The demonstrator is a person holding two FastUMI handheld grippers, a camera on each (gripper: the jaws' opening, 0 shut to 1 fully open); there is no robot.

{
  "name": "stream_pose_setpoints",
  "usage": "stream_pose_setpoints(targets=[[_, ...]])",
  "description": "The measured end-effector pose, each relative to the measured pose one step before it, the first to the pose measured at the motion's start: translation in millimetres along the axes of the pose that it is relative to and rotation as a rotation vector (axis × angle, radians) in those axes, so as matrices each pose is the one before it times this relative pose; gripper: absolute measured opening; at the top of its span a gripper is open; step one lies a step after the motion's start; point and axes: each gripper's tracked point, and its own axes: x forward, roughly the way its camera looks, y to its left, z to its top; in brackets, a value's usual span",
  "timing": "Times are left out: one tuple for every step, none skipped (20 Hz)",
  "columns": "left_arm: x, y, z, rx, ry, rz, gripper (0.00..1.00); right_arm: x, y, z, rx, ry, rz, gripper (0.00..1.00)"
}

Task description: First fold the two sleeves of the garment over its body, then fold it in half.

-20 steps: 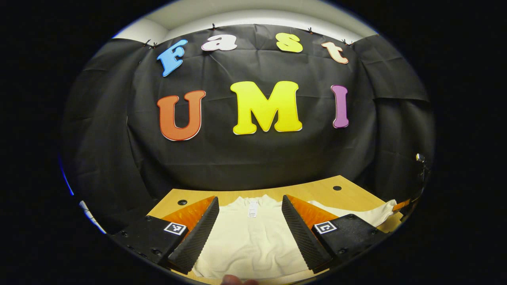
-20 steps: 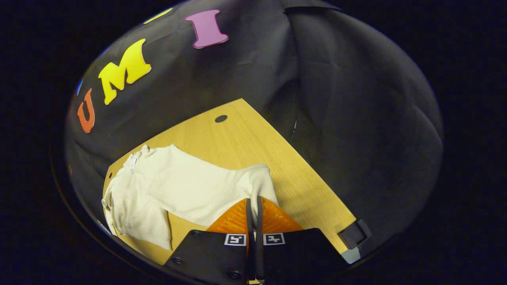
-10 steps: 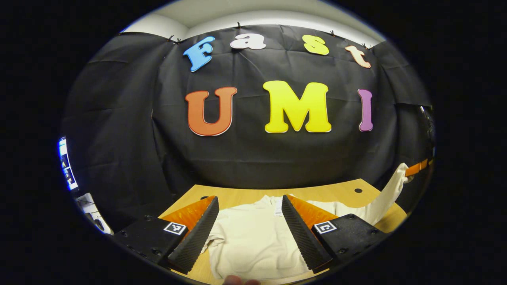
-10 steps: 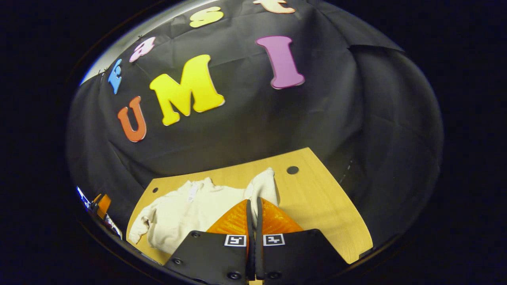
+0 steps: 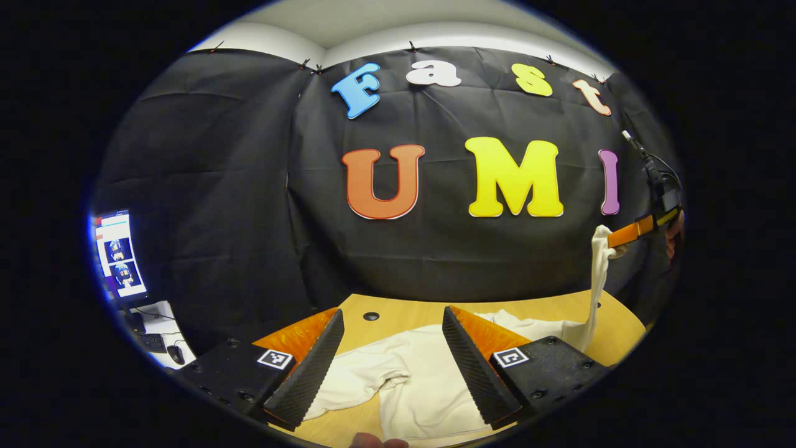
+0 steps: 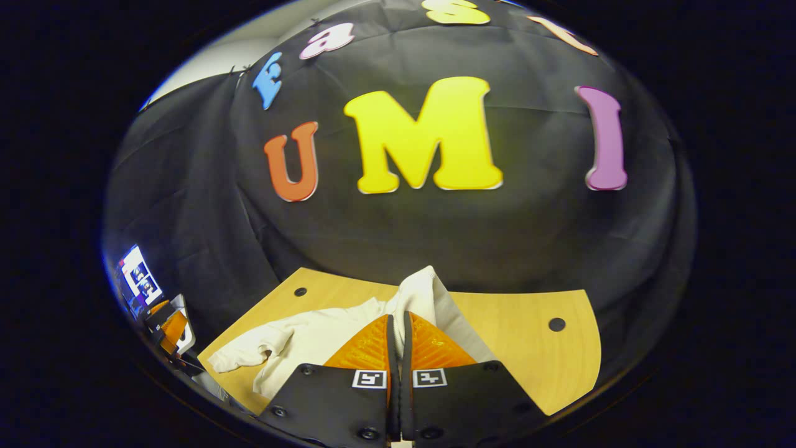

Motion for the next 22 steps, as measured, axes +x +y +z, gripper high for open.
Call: stream_pose_setpoints(targets=[[-3.34, 12.74, -0.61, -0.0013, -0.00062, 0.0235, 1.0, 17.34, 22.16, -6.2, -0.03121, 0.02285, 0.03482, 0.01], [-3.13, 14.54, 0.54, -0.00036, 0.00024, 0.02367, 1.0, 19.72, 21.36, -6.36, -0.03322, 0.0225, 0.03261, 0.01], [-3.04, 14.61, 0.23, -0.0011, -0.00052, 0.02703, 1.0, 23.55, 17.09, -7.88, -0.04425, 0.01909, 0.02048, 0.01], [-3.53, 15.23, -3.36, -0.00147, -0.00309, 0.02114, 1.0, 23.78, 17.13, -8.18, -0.04347, 0.02207, 0.02062, 0.01], [-2.5, 14.24, -3.06, -0.00076, -0.00177, 0.02434, 1.0, 22.18, 19.28, -10.94, -0.03894, 0.02765, 0.0213, 0.0], [-2.63, 15.29, -6.69, 0.005, 0.01282, 0.02868, 1.0, 22.14, 17.6, -8.54, -0.03841, 0.02557, 0.02169, 0.0], [-2.69, 17.29, -6.31, 0.00634, 0.0171, 0.03462, 1.0, 22.2, 19.02, -7.96, -0.02217, 0.02131, 0.02285, 0.01], [-2.09, 13.15, -4.44, -0.0007, 0.01231, 0.02601, 1.0, 22.43, 16.11, -7.97, -0.0169, 0.02385, 0.00969, 0.01], [-1.51, 10.46, -3.52, -0.0073, 0.00947, 0.0178, 1.0, 22.73, 14.66, -6.77, -0.00865, 0.02367, 0.00064, 0.01], [-0.56, 9.08, -5.24, -0.00822, 0.00893, 0.01317, 1.0, 20.23, 12.57, -6.91, 0.00575, 0.0289, -0.00124, 0.01], [-0.42, 5.59, -2.14, -0.00459, 0.01043, 0.01223, 1.0, 17.57, 9.76, -6.27, 0.01738, 0.02732, -0.00166, 0.01], [-0.76, 6.25, -3.15, -0.00038, 0.007, 0.00943, 1.0, 17.11, 9.48, -4.95, 0.01438, 0.02061, -0.00761, 0.01], [-0.13, 3.71, -2.28, 0.00262, 0.00457, 0.00555, 1.0, 20.18, 5.65, -5.34, 0.00881, 0.00983, -0.01189, 0.0], [-0.36, 3.29, -2.4, 0.00354, 0.00494, 0.0023, 1.0, 16.15, 4.46, -3.49, 0.00735, 0.01294, -0.01605, 0.01], [0.04, 1.74, -3.48, -0.00079, 0.0084, 0.00012, 1.0, 14.73, 1.52, -4.91, 0.00685, 0.01454, -0.02029, 0.01], [0.29, -0.2, -4.78, -0.00362, 0.01215, -0.00176, 1.0, 14.42, 1.04, -3.09, 0.0014, 0.00956, -0.02203, 0.01], [0.0, 0.46, -3.74, -0.00508, 0.00997, -0.00184, 1.0, 13.02, 4.33, -3.93, -0.00233, 0.01124, -0.01142, 0.01], [1.75, -0.37, -3.94, -0.0033, 0.01145, -0.00324, 1.0, 10.08, 3.67, -4.6, -0.00353, 0.01601, -0.01052, 0.01], [0.16, 0.5, -3.77, 0.00213, 0.0072, -0.00378, 1.0, 8.19, 3.86, -5.69, 0.00055, 0.01397, -0.0051, 0.01], [1.4, 0.48, -1.46, 0.00989, 0.00488, -0.00092, 1.0, 5.24, 4.05, -4.19, 0.00722, 0.01763, 0.00584, 0.0], [0.78, 1.35, -2.13, 0.01596, 0.00399, -0.00127, 1.0, 3.25, 6.66, -3.3, 0.00963, 0.00473, 0.01352, 0.03], [1.66, 0.51, -4.12, 0.01378, 0.00354, -0.00144, 1.0, -0.18, 4.4, 2.42, 0.00867, -0.01046, 0.01103, 0.06]])
